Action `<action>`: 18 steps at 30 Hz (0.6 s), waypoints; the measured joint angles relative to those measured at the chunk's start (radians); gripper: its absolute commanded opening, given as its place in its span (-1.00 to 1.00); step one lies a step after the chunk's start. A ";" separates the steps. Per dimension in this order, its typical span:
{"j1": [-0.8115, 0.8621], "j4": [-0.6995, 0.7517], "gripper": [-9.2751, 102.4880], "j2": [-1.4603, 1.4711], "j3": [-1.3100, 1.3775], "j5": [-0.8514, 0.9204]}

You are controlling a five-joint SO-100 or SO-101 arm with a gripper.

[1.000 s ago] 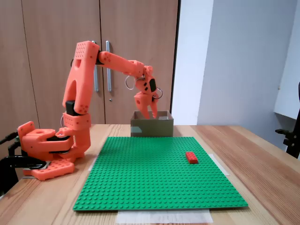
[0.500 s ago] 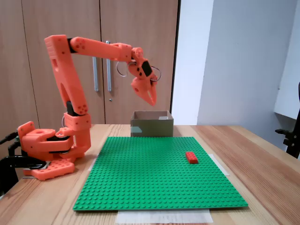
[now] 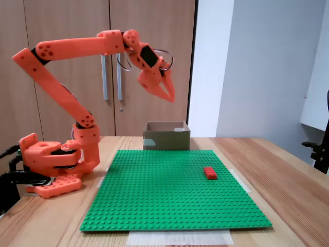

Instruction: Pick the yellow lego block and put it in the box.

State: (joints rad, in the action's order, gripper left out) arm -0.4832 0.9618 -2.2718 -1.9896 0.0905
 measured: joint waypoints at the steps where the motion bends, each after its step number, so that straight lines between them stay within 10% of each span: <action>1: 0.049 0.011 -0.85 -0.037 0.000 0.002; 18: 0.425 -0.075 -0.85 -0.393 -0.336 0.000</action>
State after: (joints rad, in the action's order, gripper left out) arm -0.0583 0.8866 -2.6645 -2.3255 0.0905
